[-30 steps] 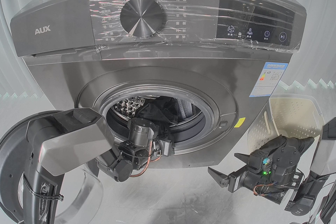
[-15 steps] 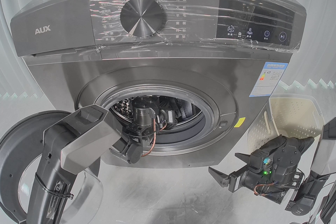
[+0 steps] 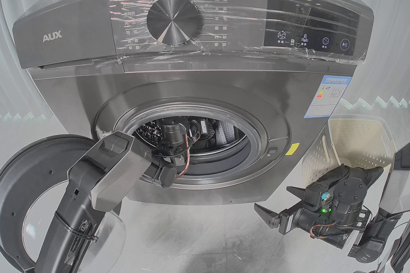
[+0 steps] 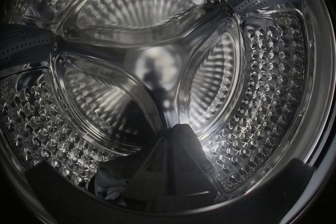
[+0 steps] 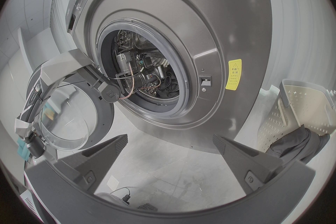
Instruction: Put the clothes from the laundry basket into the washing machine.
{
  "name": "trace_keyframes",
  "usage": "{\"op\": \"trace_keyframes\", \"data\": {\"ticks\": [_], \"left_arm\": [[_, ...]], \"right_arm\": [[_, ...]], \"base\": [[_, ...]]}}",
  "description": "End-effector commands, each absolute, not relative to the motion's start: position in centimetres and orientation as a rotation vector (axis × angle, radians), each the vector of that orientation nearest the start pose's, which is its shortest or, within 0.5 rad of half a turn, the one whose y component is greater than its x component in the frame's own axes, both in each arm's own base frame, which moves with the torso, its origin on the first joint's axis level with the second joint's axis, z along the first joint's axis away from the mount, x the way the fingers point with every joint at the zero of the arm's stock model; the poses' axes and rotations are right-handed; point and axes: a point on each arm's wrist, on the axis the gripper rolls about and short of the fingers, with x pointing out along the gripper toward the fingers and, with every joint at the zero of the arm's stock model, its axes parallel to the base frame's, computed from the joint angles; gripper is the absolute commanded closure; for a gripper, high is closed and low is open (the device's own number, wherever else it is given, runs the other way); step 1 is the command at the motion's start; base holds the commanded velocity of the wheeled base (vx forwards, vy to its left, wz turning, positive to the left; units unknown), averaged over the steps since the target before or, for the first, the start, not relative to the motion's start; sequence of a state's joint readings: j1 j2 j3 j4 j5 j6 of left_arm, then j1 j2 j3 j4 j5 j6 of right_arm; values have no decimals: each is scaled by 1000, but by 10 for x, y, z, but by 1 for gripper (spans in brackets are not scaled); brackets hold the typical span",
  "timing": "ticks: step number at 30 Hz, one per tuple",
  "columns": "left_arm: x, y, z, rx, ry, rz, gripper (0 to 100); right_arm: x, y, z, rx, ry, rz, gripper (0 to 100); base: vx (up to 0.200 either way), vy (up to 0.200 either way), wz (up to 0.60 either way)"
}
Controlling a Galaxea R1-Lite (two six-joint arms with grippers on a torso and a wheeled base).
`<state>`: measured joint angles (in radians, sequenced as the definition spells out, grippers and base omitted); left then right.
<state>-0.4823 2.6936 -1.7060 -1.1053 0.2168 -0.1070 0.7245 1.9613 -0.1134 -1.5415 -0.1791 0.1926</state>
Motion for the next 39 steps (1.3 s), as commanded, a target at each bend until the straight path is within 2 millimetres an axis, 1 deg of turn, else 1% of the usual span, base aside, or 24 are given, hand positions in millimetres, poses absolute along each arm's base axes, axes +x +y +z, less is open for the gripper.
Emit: {"op": "trace_keyframes", "data": {"ticks": [1,5,9,10,12,14,16,19,20,21,22,23,25,28,29,30,31,34,36,37,38,39], "left_arm": [[473,-244,27,-143,-79,-272,0],[473,-244,27,-146,-79,-273,0],[466,-247,22,-150,-58,-283,0],[461,-251,20,-147,-44,-293,0],[456,-252,18,-142,-30,-299,0],[447,-251,24,-135,-14,-305,0],[433,-251,25,-121,22,-318,0],[414,-252,31,-115,38,-339,0],[405,-252,34,-115,42,-350,0],[404,-253,35,-115,42,-351,0],[388,-253,36,-106,63,-368,0],[388,-253,36,-106,63,-368,0],[364,-252,35,-91,95,-394,0],[343,-256,38,-87,107,-430,0],[330,-258,37,-77,125,-450,0],[325,-258,38,-74,131,-457,0],[315,-257,40,-69,143,-470,0],[291,-253,45,-69,172,-497,0],[275,-249,54,-83,182,-514,0],[275,-249,54,-83,182,-514,0],[260,-242,65,-99,189,-526,0],[259,-241,65,-101,189,-527,0]], "right_arm": [[179,154,58,51,330,513,0],[180,154,58,51,330,512,0],[179,154,58,51,330,513,0],[179,154,57,49,331,514,0],[179,154,57,51,332,513,0],[179,154,57,50,333,513,0],[179,154,58,51,331,512,0],[179,154,58,51,331,512,0],[179,154,57,50,333,512,0],[179,154,57,50,333,512,0],[179,154,57,50,333,513,0],[179,154,57,50,333,513,0],[179,154,59,53,327,514,0],[179,154,60,55,323,514,0],[179,153,60,56,322,513,0],[179,153,60,56,322,513,0],[179,153,60,56,320,513,0],[179,152,64,64,304,508,0],[178,151,68,72,289,505,0],[178,151,68,72,289,505,0],[178,149,72,77,275,501,0],[178,149,72,76,277,501,0]], "base": [[0,0,0],[0,0,0],[0,0,0],[0,0,0],[0,0,0],[0,0,0],[0,0,0],[0,0,0],[0,0,0],[0,0,0],[0,0,0],[0,0,0],[0,0,0],[0,0,0],[0,0,0],[0,0,0],[0,0,0],[0,0,0],[0,0,0],[0,0,0],[0,0,0],[0,0,0]]}}
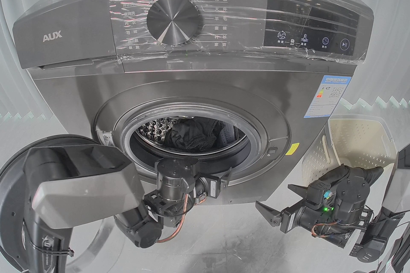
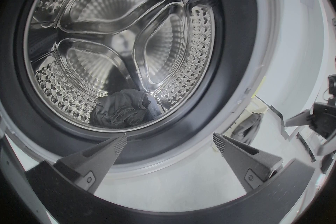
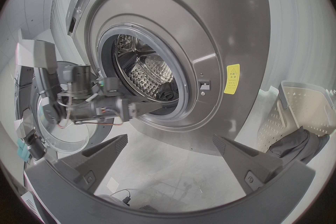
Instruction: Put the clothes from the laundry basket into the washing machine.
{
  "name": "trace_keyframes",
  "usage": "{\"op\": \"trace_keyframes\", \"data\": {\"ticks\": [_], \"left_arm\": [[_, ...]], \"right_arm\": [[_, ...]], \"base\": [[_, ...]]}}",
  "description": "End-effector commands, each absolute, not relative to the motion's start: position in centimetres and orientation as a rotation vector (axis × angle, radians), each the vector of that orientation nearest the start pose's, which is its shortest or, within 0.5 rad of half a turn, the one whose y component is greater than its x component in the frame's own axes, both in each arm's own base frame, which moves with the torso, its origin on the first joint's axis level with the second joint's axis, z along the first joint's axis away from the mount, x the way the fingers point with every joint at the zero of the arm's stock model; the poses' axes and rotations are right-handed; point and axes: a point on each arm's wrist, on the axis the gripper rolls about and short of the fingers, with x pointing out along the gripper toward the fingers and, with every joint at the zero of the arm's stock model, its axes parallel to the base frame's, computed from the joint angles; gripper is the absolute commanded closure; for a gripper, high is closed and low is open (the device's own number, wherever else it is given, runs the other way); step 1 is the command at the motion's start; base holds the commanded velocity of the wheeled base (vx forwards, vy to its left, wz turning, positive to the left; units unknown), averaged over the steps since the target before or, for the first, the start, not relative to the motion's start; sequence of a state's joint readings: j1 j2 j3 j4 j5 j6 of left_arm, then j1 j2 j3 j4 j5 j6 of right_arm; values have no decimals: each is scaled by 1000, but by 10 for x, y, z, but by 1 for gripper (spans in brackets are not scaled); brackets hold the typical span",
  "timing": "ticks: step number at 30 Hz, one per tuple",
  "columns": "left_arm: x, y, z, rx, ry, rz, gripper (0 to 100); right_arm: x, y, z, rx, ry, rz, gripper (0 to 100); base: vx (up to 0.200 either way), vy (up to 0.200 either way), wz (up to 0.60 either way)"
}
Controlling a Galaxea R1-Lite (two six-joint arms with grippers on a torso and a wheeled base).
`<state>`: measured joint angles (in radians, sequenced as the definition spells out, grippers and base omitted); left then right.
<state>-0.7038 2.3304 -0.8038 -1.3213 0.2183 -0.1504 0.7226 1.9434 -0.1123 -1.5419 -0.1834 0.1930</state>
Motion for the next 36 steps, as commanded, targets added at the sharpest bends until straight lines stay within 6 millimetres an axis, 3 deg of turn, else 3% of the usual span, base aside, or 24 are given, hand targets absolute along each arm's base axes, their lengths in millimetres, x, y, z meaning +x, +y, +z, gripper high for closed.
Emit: {"op": "trace_keyframes", "data": {"ticks": [1,6,10,13,21,24,30,36], "left_arm": [[245,-234,78,-113,184,-539,0],[209,-208,103,-127,170,-564,0],[175,-195,110,-180,201,-603,0],[163,-182,110,-172,196,-537,0],[156,-171,107,-169,147,-400,0],[154,-167,108,-177,128,-400,0],[139,-149,98,-106,160,-396,0],[126,-125,118,-161,89,-364,0]], "right_arm": [[177,146,76,77,259,499,0],[170,140,88,85,214,497,0],[160,132,90,80,216,488,0],[154,125,92,81,208,457,0],[147,107,109,103,148,411,0],[148,97,111,104,150,361,0],[133,85,118,96,181,318,0],[112,67,123,87,207,255,0]], "base": [[0,0,0],[0,0,0],[0,0,0],[0,0,0],[0,0,0],[-200,0,0],[-200,0,0],[-200,0,0]]}}
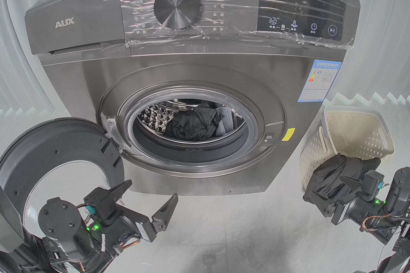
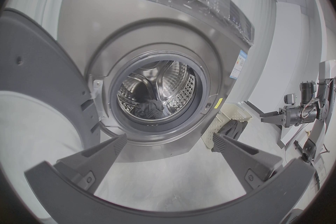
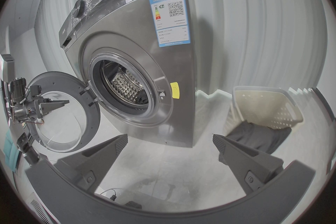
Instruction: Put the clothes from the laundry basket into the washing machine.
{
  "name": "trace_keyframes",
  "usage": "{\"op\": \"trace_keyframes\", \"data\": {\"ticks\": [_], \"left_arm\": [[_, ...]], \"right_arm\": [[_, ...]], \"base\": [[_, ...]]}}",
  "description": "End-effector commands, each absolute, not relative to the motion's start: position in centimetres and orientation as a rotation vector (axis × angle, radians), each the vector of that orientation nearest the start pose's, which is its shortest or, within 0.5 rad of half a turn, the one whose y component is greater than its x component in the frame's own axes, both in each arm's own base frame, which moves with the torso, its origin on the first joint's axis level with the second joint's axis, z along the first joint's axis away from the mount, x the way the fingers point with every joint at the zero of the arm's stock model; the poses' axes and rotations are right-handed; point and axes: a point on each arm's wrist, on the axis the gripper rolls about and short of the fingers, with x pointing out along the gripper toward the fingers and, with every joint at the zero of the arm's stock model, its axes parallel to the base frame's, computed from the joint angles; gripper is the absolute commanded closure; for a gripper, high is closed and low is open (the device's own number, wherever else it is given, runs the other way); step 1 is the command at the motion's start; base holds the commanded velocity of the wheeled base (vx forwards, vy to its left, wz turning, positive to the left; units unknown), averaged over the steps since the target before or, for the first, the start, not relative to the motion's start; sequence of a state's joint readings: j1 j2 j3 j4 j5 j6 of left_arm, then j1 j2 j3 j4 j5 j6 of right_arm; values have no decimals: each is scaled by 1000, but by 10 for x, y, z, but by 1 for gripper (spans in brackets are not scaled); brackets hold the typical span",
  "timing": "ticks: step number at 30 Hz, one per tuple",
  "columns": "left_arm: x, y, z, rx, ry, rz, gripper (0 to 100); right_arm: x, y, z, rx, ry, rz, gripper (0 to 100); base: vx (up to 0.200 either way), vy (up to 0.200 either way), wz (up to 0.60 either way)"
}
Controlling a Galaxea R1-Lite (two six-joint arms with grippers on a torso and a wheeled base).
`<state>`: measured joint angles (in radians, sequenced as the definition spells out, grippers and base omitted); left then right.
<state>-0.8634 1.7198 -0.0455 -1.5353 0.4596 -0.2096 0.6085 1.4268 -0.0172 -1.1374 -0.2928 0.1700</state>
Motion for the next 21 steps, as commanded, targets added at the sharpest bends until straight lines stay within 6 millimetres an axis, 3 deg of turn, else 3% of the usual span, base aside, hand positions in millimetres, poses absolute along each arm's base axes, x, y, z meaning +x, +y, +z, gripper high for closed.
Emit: {"op": "trace_keyframes", "data": {"ticks": [1,9,18,20,21], "left_arm": [[124,-117,125,-169,60,-351,0],[101,-83,139,-111,60,-345,0],[63,-47,132,-81,135,-377,0],[63,-47,132,-81,135,-377,0],[52,-36,124,-58,181,-365,0]], "right_arm": [[109,62,123,91,208,223,0],[85,38,129,111,162,124,0],[39,8,107,84,249,26,0],[39,8,107,84,249,26,0],[25,1,103,94,211,-32,0]], "base": [[-200,0,0],[-200,0,0],[0,0,0],[0,0,0],[0,0,0]]}}
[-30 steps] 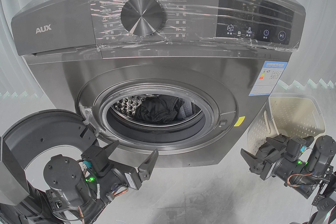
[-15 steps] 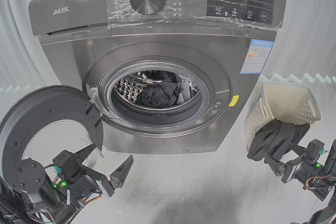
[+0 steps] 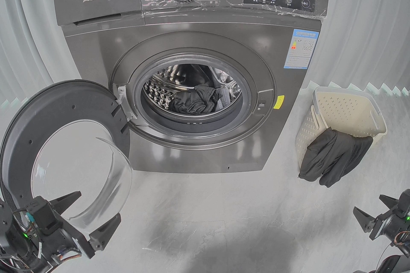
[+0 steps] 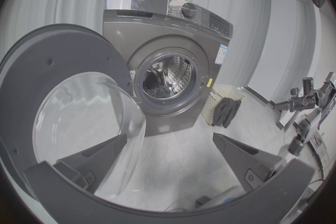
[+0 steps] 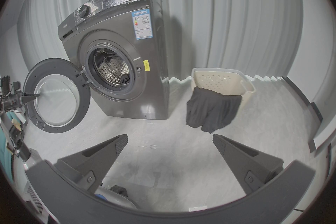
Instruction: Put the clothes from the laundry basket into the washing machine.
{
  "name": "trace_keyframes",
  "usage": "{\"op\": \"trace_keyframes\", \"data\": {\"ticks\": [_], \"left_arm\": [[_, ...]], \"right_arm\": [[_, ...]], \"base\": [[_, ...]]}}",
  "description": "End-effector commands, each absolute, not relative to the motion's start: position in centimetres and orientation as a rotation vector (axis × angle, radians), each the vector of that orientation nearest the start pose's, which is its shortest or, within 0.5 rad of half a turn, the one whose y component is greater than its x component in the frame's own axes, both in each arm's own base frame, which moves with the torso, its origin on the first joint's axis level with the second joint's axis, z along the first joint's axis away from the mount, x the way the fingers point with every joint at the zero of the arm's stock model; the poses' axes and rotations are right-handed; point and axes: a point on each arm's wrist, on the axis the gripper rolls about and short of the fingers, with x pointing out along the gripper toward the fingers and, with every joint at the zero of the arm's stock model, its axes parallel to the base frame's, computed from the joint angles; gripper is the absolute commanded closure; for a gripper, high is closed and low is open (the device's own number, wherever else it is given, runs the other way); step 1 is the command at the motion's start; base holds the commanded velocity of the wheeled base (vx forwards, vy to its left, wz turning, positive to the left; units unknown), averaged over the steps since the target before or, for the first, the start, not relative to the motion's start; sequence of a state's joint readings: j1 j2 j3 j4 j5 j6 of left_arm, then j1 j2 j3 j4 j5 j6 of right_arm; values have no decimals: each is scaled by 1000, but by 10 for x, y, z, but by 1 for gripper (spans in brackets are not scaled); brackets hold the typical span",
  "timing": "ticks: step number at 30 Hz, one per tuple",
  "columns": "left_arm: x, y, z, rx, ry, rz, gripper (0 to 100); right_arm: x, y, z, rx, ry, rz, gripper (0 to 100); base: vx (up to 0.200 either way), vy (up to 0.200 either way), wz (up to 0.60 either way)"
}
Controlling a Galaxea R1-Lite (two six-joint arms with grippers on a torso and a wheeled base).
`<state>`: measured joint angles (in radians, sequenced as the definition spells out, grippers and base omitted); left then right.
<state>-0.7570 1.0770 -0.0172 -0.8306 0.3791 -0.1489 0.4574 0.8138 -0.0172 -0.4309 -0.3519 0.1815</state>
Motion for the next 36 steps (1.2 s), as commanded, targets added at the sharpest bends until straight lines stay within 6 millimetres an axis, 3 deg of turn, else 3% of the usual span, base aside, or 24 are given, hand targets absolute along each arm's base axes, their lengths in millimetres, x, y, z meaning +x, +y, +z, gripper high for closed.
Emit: {"op": "trace_keyframes", "data": {"ticks": [1,8,11,15,20,27,33,36], "left_arm": [[49,-32,121,-55,191,-344,0],[32,-9,116,-99,135,-155,0],[29,-7,116,-115,113,-151,0],[12,2,102,-177,140,-158,0],[3,6,87,-162,200,-18,0],[-12,7,85,-154,43,235,0],[-23,1,83,-103,-73,42,0],[-23,1,82,-106,-60,52,0]], "right_arm": [[21,-1,102,94,188,-39,0],[-8,-5,92,34,44,-55,0],[-11,-5,90,29,22,-48,0],[-22,-1,81,33,-28,-46,0],[-23,-1,78,36,-22,-44,0],[-23,-1,75,14,0,-26,0],[-23,0,75,-6,5,-8,0],[-23,0,75,3,0,-6,0]], "base": [[0,0,0],[0,0,0],[0,0,0],[0,0,0],[0,0,0],[0,0,0],[0,0,0],[0,0,0]]}}
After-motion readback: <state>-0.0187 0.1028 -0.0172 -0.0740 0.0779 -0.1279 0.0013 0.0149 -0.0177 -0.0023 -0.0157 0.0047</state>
